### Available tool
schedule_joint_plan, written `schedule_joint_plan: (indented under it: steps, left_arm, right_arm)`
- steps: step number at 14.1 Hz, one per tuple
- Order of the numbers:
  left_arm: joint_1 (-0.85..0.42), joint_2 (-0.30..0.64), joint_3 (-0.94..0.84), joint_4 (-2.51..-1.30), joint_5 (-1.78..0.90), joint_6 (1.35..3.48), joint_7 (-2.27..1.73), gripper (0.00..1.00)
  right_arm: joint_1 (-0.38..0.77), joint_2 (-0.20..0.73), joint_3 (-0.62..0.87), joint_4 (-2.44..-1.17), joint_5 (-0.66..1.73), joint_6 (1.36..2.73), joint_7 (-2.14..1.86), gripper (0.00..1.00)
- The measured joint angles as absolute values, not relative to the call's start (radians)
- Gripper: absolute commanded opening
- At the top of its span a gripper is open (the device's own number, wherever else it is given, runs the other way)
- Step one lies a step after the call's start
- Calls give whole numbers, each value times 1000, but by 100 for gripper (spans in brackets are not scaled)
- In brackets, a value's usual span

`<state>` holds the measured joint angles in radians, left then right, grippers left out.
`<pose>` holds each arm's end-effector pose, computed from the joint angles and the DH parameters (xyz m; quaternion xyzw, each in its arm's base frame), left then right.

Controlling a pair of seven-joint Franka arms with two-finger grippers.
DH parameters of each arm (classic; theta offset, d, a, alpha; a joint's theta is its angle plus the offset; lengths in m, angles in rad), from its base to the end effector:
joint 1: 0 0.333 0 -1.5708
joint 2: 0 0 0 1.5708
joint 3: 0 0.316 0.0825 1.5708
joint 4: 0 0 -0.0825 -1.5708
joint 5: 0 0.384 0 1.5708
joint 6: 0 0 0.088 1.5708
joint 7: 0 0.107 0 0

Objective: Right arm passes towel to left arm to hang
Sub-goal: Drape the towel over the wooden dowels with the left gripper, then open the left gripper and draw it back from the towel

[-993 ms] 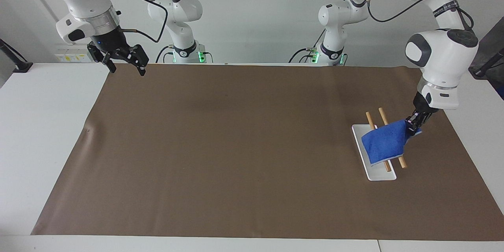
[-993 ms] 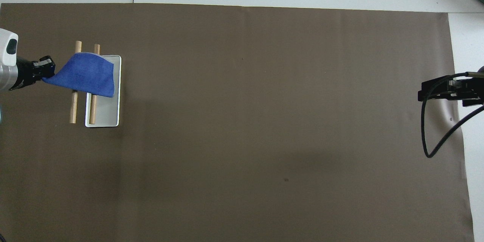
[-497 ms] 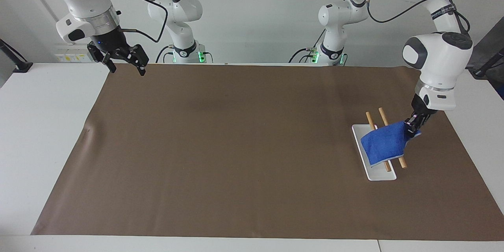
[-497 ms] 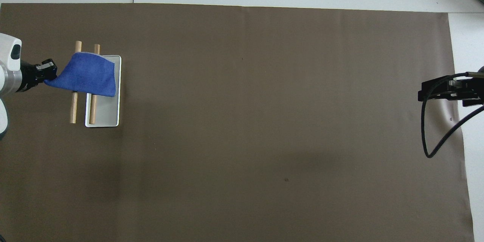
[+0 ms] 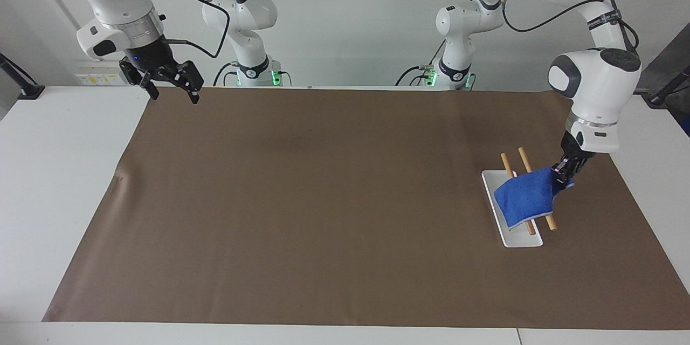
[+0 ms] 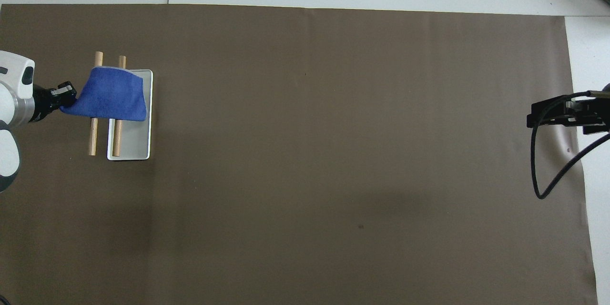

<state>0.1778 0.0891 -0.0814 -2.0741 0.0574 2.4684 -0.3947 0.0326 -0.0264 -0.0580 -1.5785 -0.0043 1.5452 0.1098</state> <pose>0.5882 0.0576 0.4190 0.9629 0.2220 0.1531 0.0053 0.5436 -0.0147 0.6331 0.9977 -0.0676 -0.0034 0.0015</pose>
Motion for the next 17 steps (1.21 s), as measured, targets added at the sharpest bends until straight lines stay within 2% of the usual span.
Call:
schedule_joint_plan:
  steps: [2,3,4,5,6,9,10,11,12,14,17]
  left_arm:
    - [179,89,-78,-2091,57,2489,-393,29]
    - [180,89,-76,-2095,57,2496,-392,51]
    - [185,88,-75,-2097,57,2500,-391,59]
    - [190,88,-75,-2098,57,2504,-389,73]
    - [194,88,-75,-2098,57,2507,-386,77]
    - [200,86,-74,-2098,57,2519,-384,77]
    - [201,85,-74,-2097,57,2520,-384,75]
    - [201,83,-74,-2093,57,2518,-384,68]
    - [201,83,-75,-2079,58,2506,-380,65]
    - [201,85,-77,-2015,58,2394,-357,65]
    - [200,109,-92,-1830,58,2095,-280,65]
  right_arm:
    - [33,-26,-58,-1579,-4,1545,110,100]
    - [33,-26,-58,-1579,-4,1545,110,100]
    - [33,-26,-58,-1579,-4,1545,110,100]
    - [33,-26,-58,-1579,-4,1545,110,100]
    - [33,-26,-58,-1579,-4,1545,110,100]
    - [33,-26,-58,-1579,-4,1545,110,100]
    - [33,-26,-58,-1579,-4,1545,110,100]
    - [33,-26,-58,-1579,-4,1545,110,100]
    - [33,-26,-58,-1579,-4,1545,110,100]
    - [33,-26,-58,-1579,-4,1545,110,100]
    - [32,-26,-59,-1579,-4,1545,110,100]
